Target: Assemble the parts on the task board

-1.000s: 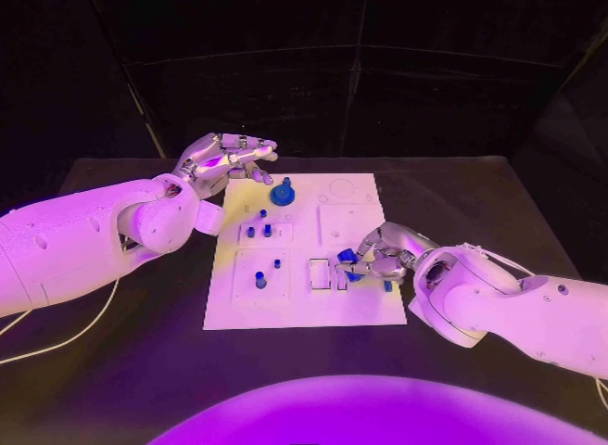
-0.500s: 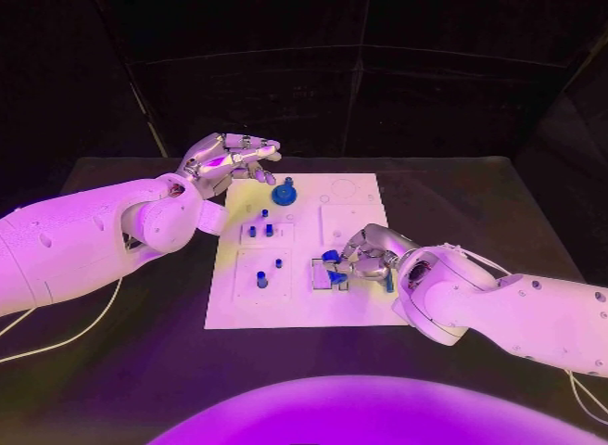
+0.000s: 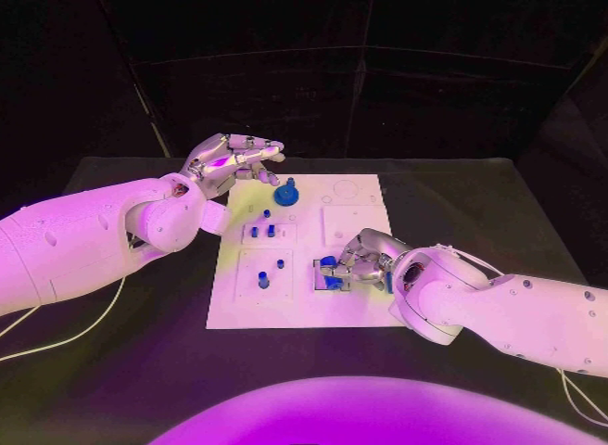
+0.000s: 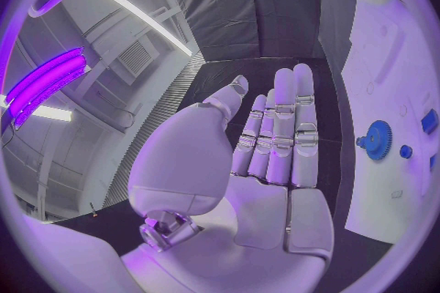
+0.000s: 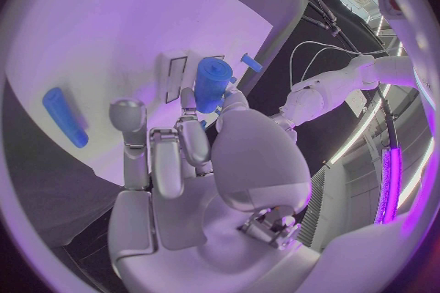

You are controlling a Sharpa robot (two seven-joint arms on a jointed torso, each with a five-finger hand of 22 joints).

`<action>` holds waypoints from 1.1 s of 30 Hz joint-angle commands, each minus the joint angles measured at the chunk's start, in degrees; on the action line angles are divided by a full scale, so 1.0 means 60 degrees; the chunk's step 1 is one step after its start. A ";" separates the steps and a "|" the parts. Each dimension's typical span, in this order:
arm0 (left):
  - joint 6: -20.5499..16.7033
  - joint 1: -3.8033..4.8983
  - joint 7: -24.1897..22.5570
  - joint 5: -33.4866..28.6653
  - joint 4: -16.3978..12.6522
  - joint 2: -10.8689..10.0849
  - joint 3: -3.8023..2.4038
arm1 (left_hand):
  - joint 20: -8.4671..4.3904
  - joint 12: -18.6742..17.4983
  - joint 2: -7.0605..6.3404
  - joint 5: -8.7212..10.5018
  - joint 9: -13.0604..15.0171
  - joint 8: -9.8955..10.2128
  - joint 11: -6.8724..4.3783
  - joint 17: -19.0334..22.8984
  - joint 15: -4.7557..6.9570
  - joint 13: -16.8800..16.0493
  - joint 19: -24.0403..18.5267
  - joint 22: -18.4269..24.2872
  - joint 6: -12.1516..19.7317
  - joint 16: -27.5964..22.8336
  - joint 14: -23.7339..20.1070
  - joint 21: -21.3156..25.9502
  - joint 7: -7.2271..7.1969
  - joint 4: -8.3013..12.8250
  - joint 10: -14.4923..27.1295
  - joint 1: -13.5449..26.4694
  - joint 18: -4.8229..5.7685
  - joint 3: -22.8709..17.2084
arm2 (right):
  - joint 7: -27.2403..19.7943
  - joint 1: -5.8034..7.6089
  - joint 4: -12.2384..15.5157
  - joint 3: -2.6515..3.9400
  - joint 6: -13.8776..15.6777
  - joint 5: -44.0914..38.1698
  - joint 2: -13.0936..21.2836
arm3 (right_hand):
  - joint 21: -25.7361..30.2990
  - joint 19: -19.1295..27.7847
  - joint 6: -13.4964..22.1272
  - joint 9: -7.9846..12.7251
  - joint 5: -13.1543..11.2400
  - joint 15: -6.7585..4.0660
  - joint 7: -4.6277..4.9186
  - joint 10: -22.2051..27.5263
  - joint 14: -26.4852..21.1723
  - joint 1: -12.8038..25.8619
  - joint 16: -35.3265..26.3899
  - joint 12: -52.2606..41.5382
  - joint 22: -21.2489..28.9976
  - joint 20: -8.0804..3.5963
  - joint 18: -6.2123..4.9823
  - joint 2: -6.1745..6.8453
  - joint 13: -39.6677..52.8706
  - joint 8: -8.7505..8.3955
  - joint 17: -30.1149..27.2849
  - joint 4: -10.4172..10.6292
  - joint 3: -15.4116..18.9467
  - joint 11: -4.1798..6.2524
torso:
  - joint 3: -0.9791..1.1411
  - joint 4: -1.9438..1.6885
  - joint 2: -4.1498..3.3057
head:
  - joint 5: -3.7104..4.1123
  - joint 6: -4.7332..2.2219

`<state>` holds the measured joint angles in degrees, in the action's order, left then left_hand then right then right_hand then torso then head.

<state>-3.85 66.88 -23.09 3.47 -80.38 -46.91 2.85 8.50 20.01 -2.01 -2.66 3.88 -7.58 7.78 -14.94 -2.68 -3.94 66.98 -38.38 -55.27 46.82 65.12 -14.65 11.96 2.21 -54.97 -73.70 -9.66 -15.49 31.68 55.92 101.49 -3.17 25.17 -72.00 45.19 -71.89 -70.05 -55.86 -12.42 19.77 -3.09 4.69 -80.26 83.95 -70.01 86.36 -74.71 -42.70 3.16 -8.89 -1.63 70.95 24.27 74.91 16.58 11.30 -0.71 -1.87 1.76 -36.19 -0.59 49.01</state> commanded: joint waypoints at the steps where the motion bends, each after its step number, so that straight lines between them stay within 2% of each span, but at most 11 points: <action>1: 0.0135 0.0014 -0.0012 -0.0023 -0.0013 0.0002 -0.0003 | 0.0022 0.0061 0.0049 -0.0027 -0.0004 -0.0029 0.0012 -0.0008 -0.0059 -0.0011 0.0064 0.0010 0.0055 -0.0065 0.0033 0.0058 -0.0006 -0.0024 0.0062 0.0046 -0.0110 0.0018 | 0.0048 0.0021 -0.0030 0.0008 -0.0029 -0.0002 -0.0029 | 0.0047 0.0033 -0.0008 -0.0041 -0.0361 -0.0070 0.0006 0.0051 0.0695 0.0174 0.0013 0.0095 0.0071 -0.0054 0.0151 -0.0002 -0.0056 0.0015 0.0866 -0.0008 0.0165 0.0068 | -0.0003 -0.0013 0.0000 | 0.0002 -0.0005; 4: 0.0134 0.0015 -0.0008 -0.0023 -0.0015 -0.0003 -0.0002 | 0.0022 0.0061 0.0049 -0.0027 -0.0004 -0.0029 0.0012 -0.0008 -0.0059 -0.0011 0.0064 0.0010 0.0055 -0.0065 0.0033 0.0058 -0.0006 -0.0024 0.0062 0.0046 -0.0110 0.0018 | 0.0042 0.0021 -0.0049 0.0008 -0.0003 -0.0010 -0.0056 | 0.0128 0.0102 0.0083 -0.0093 -0.1449 -0.0059 0.0025 0.0132 0.0679 0.0527 -0.0021 0.0230 0.0214 -0.0051 0.0132 0.0044 -0.0165 -0.0005 0.0803 0.0002 0.0459 0.0050 | -0.0002 -0.0011 0.0001 | -0.0009 -0.0009; 6: 0.0135 0.0015 -0.0005 -0.0023 -0.0016 -0.0006 -0.0002 | 0.0022 0.0061 0.0049 -0.0027 -0.0004 -0.0029 0.0012 -0.0008 -0.0059 -0.0011 0.0064 0.0010 0.0055 -0.0065 0.0033 0.0058 -0.0006 -0.0024 0.0062 0.0046 -0.0110 0.0018 | 0.0037 0.0022 -0.0062 0.0008 0.0006 -0.0013 -0.0076 | 0.0176 0.0141 0.0153 -0.0125 -0.1985 -0.0044 0.0045 0.0189 0.0672 0.0753 -0.0040 0.0322 0.0296 -0.0038 0.0121 0.0115 -0.0237 -0.0022 0.0771 0.0017 0.0611 0.0031 | -0.0001 -0.0007 0.0001 | -0.0020 -0.0015; 12: 0.0140 0.0015 0.0001 -0.0023 -0.0020 -0.0010 -0.0001 | 0.0022 0.0061 0.0049 -0.0027 -0.0004 -0.0029 0.0012 -0.0008 -0.0059 -0.0011 0.0064 0.0010 0.0055 -0.0065 0.0033 0.0058 -0.0006 -0.0024 0.0062 0.0046 -0.0110 0.0018 | 0.0026 0.0022 -0.0090 0.0008 0.0076 -0.0017 -0.0103 | 0.0253 0.0192 0.0251 -0.0203 -0.2637 -0.0014 0.0080 0.0260 0.0660 0.1324 -0.0079 0.0450 0.0414 -0.0009 0.0101 0.0422 -0.0316 -0.0031 0.0713 0.0047 0.0587 0.0002 | -0.0007 0.0018 0.0000 | -0.0030 -0.0005; 19: 0.0145 0.0015 0.0022 -0.0023 -0.0033 -0.0039 0.0000 | 0.0025 0.0071 0.0058 -0.0027 -0.0004 -0.0036 0.0013 -0.0015 -0.0061 -0.0012 0.0071 0.0030 0.0065 -0.0069 0.0033 0.0072 -0.0005 -0.0040 0.0073 0.0060 -0.0110 0.0032 | -0.0019 0.0022 -0.0063 0.0008 0.0209 -0.0016 -0.0034 | 0.0266 0.0196 0.0249 -0.0239 -0.2606 -0.0014 0.0074 0.0259 0.0661 0.1356 -0.0084 0.0464 0.0426 -0.0005 0.0099 0.0416 -0.0312 -0.0012 0.0714 0.0029 0.0448 0.0001 | 0.0000 0.0013 0.0006 | -0.0052 0.0010; 21: 0.0147 0.0015 0.0022 -0.0023 -0.0037 -0.0044 0.0001 | 0.0025 0.0071 0.0058 -0.0027 -0.0004 -0.0036 0.0013 -0.0015 -0.0061 -0.0012 0.0071 0.0030 0.0065 -0.0069 0.0033 0.0072 -0.0005 -0.0040 0.0073 0.0060 -0.0110 0.0032 | -0.0053 0.0022 -0.0039 0.0008 0.0222 -0.0024 -0.0006 | 0.0268 0.0190 0.0242 -0.0271 -0.2392 -0.0019 0.0067 0.0242 0.0664 0.1152 -0.0085 0.0454 0.0420 -0.0007 0.0099 0.0353 -0.0284 0.0010 0.0722 -0.0013 0.0340 0.0008 | -0.0003 0.0008 0.0003 | -0.0050 0.0015; 25: 0.0149 0.0015 0.0023 -0.0023 -0.0043 -0.0056 0.0001 | 0.0025 0.0071 0.0058 -0.0027 -0.0004 -0.0036 0.0013 -0.0015 -0.0061 -0.0012 0.0071 0.0030 0.0065 -0.0069 0.0033 0.0072 -0.0005 -0.0040 0.0073 0.0060 -0.0110 0.0032 | -0.0205 0.0021 0.0071 0.0008 0.0230 -0.0039 0.0064 | 0.0245 0.0145 0.0198 -0.0365 -0.2117 -0.0039 0.0037 0.0183 0.0674 0.0549 -0.0078 0.0400 0.0349 -0.0026 0.0110 0.0316 -0.0187 0.0097 0.0759 -0.0166 0.0257 0.0040 | 0.0013 0.0012 0.0002 | -0.0072 0.0022; 29: 0.0150 0.0015 0.0022 -0.0023 -0.0044 -0.0068 0.0001 | 0.0025 0.0071 0.0058 -0.0027 -0.0004 -0.0036 0.0013 -0.0015 -0.0061 -0.0012 0.0071 0.0030 0.0065 -0.0069 0.0033 0.0072 -0.0005 -0.0040 0.0073 0.0060 -0.0110 0.0032 | -0.0336 0.0020 0.0181 0.0008 0.0144 -0.0123 0.0093 | 0.0224 0.0111 0.0122 -0.0455 -0.1789 -0.0072 -0.0003 0.0127 0.0685 -0.0119 -0.0063 0.0338 0.0289 -0.0052 0.0120 0.0318 -0.0090 0.0210 0.0807 -0.0540 0.0185 0.0072 | 0.0008 0.0022 0.0007 | -0.0066 0.0028; 33: 0.0151 0.0015 0.0024 -0.0023 -0.0047 -0.0072 0.0002 | 0.0026 0.0074 0.0060 -0.0027 -0.0004 -0.0038 0.0013 -0.0018 -0.0062 -0.0012 0.0074 0.0036 0.0068 -0.0070 0.0034 0.0077 -0.0006 -0.0043 0.0077 0.0062 -0.0111 0.0036 | -0.0373 0.0019 0.0209 0.0008 0.0092 -0.0217 0.0087 | 0.0206 0.0085 0.0026 -0.0541 -0.1698 -0.0100 -0.0045 0.0093 0.0691 -0.0507 -0.0054 0.0303 0.0237 -0.0076 0.0128 0.0290 -0.0031 0.0341 0.0839 -0.0811 0.0152 0.0108 | -0.0002 0.0018 0.0009 | -0.0040 0.0023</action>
<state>-3.67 66.89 -22.83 3.47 -80.52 -47.32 2.88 8.65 20.24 -2.01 -2.66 3.88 -7.57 7.78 -14.98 -2.68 -3.93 67.14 -38.24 -55.27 46.55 65.12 -14.42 11.96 2.21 -54.97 -73.71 -9.66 -15.49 30.76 55.94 102.59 -3.15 25.73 -72.37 45.70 -70.49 -69.34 -55.39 -15.63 9.29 -3.30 4.38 -79.64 84.16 -72.62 85.99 -72.73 -41.25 2.86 -8.89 0.02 70.72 26.12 74.91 11.85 12.25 -0.28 -1.82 1.86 -36.16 -0.97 49.19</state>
